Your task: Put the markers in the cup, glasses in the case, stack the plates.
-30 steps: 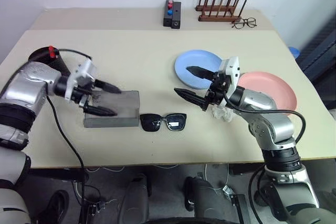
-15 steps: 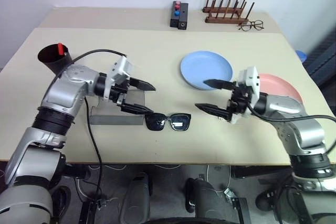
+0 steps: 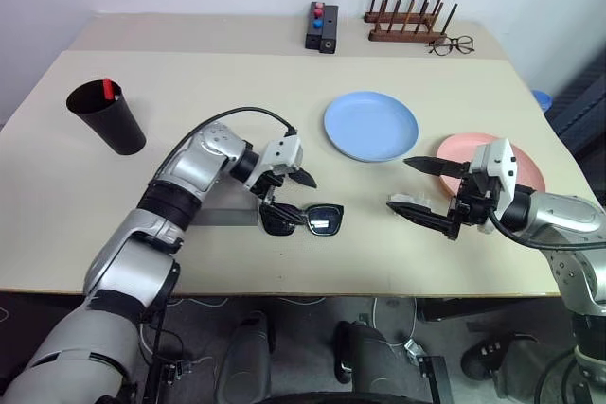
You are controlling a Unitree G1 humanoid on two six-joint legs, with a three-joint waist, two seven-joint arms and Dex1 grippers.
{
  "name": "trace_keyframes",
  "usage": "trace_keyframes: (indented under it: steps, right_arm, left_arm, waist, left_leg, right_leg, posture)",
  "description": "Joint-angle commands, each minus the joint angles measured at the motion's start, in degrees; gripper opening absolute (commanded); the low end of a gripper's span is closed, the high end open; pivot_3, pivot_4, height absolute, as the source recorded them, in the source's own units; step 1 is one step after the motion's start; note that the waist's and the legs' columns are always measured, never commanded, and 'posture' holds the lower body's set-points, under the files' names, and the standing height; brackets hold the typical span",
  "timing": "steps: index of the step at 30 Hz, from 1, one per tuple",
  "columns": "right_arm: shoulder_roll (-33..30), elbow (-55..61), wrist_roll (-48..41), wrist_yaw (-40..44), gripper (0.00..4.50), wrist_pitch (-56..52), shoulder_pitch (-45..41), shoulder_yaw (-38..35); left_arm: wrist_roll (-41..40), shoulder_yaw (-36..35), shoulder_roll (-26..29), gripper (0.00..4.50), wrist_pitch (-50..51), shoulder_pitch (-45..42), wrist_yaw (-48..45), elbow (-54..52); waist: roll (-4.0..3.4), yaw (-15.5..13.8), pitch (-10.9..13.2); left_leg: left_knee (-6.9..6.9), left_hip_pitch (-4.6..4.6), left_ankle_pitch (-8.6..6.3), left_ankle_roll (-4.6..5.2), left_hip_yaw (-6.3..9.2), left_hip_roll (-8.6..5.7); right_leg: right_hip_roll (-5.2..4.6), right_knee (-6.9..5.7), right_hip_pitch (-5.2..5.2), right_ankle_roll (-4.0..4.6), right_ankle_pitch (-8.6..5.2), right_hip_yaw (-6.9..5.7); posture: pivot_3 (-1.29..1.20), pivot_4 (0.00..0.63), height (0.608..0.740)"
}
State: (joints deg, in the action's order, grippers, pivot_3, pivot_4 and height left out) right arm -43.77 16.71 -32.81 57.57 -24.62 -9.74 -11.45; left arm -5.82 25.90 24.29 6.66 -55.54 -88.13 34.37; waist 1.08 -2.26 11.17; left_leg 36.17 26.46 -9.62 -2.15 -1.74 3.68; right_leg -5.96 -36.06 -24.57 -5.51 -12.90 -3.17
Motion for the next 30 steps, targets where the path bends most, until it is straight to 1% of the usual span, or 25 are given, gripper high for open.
trace_keyframes:
  steps: [1, 3, 6, 11, 14, 16, 19, 22, 24, 26, 28, 30]
  right_arm:
    - [0.33, 1.58, -0.37, -1.06, 4.5, 1.53, -0.19, -1.78]
    - [0.58, 1.4, -0.3, -1.55, 4.5, 1.81, -0.39, -1.58]
    - [0.72, 1.17, -0.17, -2.03, 4.5, 2.21, -0.55, -1.34]
    - [0.61, 0.04, 0.39, -2.61, 4.5, 2.81, -1.31, -1.09]
    - [0.63, -0.29, 0.54, -3.25, 4.5, 2.42, -2.46, -0.85]
    - [0.68, -0.24, 0.61, -3.74, 4.5, 2.16, -3.15, -0.55]
    - [0.87, -0.12, 0.72, -4.18, 4.5, 1.99, -3.57, -0.02]
    - [1.08, -0.13, 0.77, -4.63, 4.5, 1.87, -4.08, 0.59]
    - [1.18, -0.24, 0.79, -4.85, 4.5, 1.82, -4.44, 0.85]
    - [1.28, -0.4, 0.85, -4.96, 4.5, 1.74, -4.85, 1.07]
    - [1.31, -0.45, 0.92, -4.99, 4.5, 1.77, -4.96, 1.18]
    - [1.46, -0.57, 1.04, -5.11, 4.5, 1.85, -5.18, 1.45]
  left_arm:
    - [2.64, 0.7, -0.29, 4.46, -1.19, -1.26, -0.59, -0.75]
    - [3.94, 1.17, -0.81, 4.46, -1.37, -0.54, -0.31, -0.97]
    - [5.37, 1.59, -1.22, 3.7, -1.68, 0.54, -0.5, -1.65]
    - [7.97, 3.0, -1.18, 1.25, -2.36, 1.41, -0.26, -1.7]
    - [7.95, 2.91, -1.63, 0.09, -2.24, 2.21, -0.45, -2.3]
    - [7.72, 2.59, -1.92, 0.04, -2.24, 2.86, -0.3, -3.1]
    - [6.27, 1.06, -2.54, 0.04, -2.5, 3.2, -0.08, -3.8]
    - [3.51, -1.58, -3.38, 0.04, 1.22, 1.73, -0.73, -4.96]
    - [1.89, -3.22, -3.73, 0.04, 4.18, 0.56, -1.05, -5.62]
    - [-0.98, -5.31, -3.2, 0.04, 10.07, -1.49, -2.45, -7.73]
    - [-2.86, -6.57, -2.37, 0.04, 13.63, -2.63, -3.4, -9.84]
    - [-5.76, -7.51, 0.52, 0.04, 18.3, -4.43, -4.13, -13.06]
  waist:
    - [0.0, 0.18, 0.0]
    - [0.0, 0.1, 0.0]
    - [0.0, 0.06, 0.0]
    - [-0.03, -0.07, -0.02]
    - [-0.39, -0.2, -0.26]
    - [-0.69, -0.17, -0.43]
    - [-0.73, -0.16, -0.46]
    - [-0.72, -0.18, -0.45]
    - [-0.69, -0.1, -0.42]
    - [-0.65, 0.07, -0.36]
    - [-0.63, 0.11, -0.34]
    - [-0.63, 0.21, -0.33]
  left_leg:
    - [0.0, -0.01, 0.0, 0.0, 0.0, 0.0]
    - [-0.01, -0.03, 0.0, 0.0, 0.0, 0.01]
    - [0.01, 0.0, 0.0, 0.01, 0.01, 0.0]
    - [0.01, -0.01, 0.0, 0.01, 0.01, 0.0]
    - [0.05, -0.13, -0.01, 0.01, 0.03, -0.01]
    - [0.14, -0.17, -0.01, 0.0, 0.03, -0.02]
    - [0.21, -0.18, -0.01, 0.0, 0.06, -0.01]
    - [0.22, -0.12, -0.01, 0.0, 0.06, -0.01]
    - [0.26, -0.02, -0.01, 0.01, 0.08, -0.01]
    - [0.26, 0.03, -0.01, 0.02, 0.08, -0.02]
    - [0.22, 0.06, -0.01, 0.02, 0.09, -0.01]
    - [0.13, 0.04, -0.01, 0.02, 0.1, 0.0]
  right_leg:
    - [0.0, 0.0, 0.0, 0.0, 0.0, 0.0]
    - [0.01, -0.01, 0.0, 0.0, 0.0, 0.0]
    - [0.01, 0.0, 0.0, 0.0, 0.0, 0.0]
    - [0.01, 0.0, 0.02, 0.0, 0.0, 0.0]
    - [0.0, 0.07, 0.23, 0.01, 0.0, 0.0]
    - [0.0, 0.09, 0.33, 0.02, 0.0, 0.0]
    - [0.0, 0.08, 0.36, -0.08, -0.05, 0.0]
    - [0.0, 0.08, 0.33, 0.03, 0.02, 0.0]
    - [0.0, 0.07, 0.25, 0.1, 0.06, 0.0]
    - [0.01, 0.06, 0.19, 0.09, 0.06, 0.0]
    - [0.04, 0.02, 0.12, 0.08, 0.05, 0.0]
    - [0.06, 0.02, 0.09, 0.06, 0.04, 0.0]
  posture:
    - [0.0, 0.15, 0.74]
    - [0.0, 0.15, 0.74]
    - [0.0, 0.15, 0.74]
    - [0.0, 0.15, 0.74]
    - [0.0, 0.15, 0.74]
    - [0.0, 0.15, 0.74]
    - [0.0, 0.15, 0.74]
    - [0.0, 0.15, 0.74]
    - [0.0, 0.15, 0.74]
    - [0.0, 0.15, 0.74]
    - [0.0, 0.15, 0.74]
    - [0.0, 0.15, 0.74]
